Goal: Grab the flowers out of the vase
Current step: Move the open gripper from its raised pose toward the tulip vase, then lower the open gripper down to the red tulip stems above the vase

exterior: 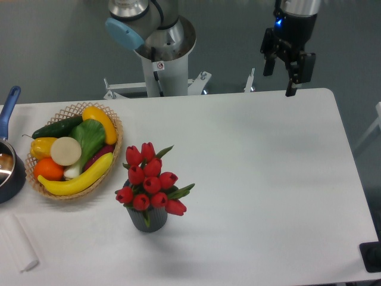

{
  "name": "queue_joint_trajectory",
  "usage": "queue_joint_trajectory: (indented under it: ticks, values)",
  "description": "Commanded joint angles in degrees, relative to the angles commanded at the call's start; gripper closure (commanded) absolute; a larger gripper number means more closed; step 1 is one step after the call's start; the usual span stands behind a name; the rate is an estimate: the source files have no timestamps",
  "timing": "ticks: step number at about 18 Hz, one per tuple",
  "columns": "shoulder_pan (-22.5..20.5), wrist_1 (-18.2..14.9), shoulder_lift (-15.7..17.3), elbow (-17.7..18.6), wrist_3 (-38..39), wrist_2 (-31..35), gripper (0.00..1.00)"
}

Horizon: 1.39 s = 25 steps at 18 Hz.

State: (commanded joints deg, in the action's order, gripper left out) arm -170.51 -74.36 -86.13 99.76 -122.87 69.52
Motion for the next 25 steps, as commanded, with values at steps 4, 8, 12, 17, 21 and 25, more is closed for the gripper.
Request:
queue_joint_trajectory:
  ticks: [4,8,12,17,21,25]
  values:
    - [0.00,-0.09,0.18,0.00,0.18,0.00,0.00]
    - [0.17,-0.09,0.09,0.18,4.99,-0.17,0.00]
    - [1.49,-0.09,0.00,0.26,17.61,-3.86,0.00]
    - [5.70,0.00,-0.79,0.35,29.95,-4.22,0.00]
    - [10.19,6.92,-2.02,2.98,39.09,-4.22,0.00]
    - [12.92,14.31,-1.93,8.69,43.24,-4.48,0.00]
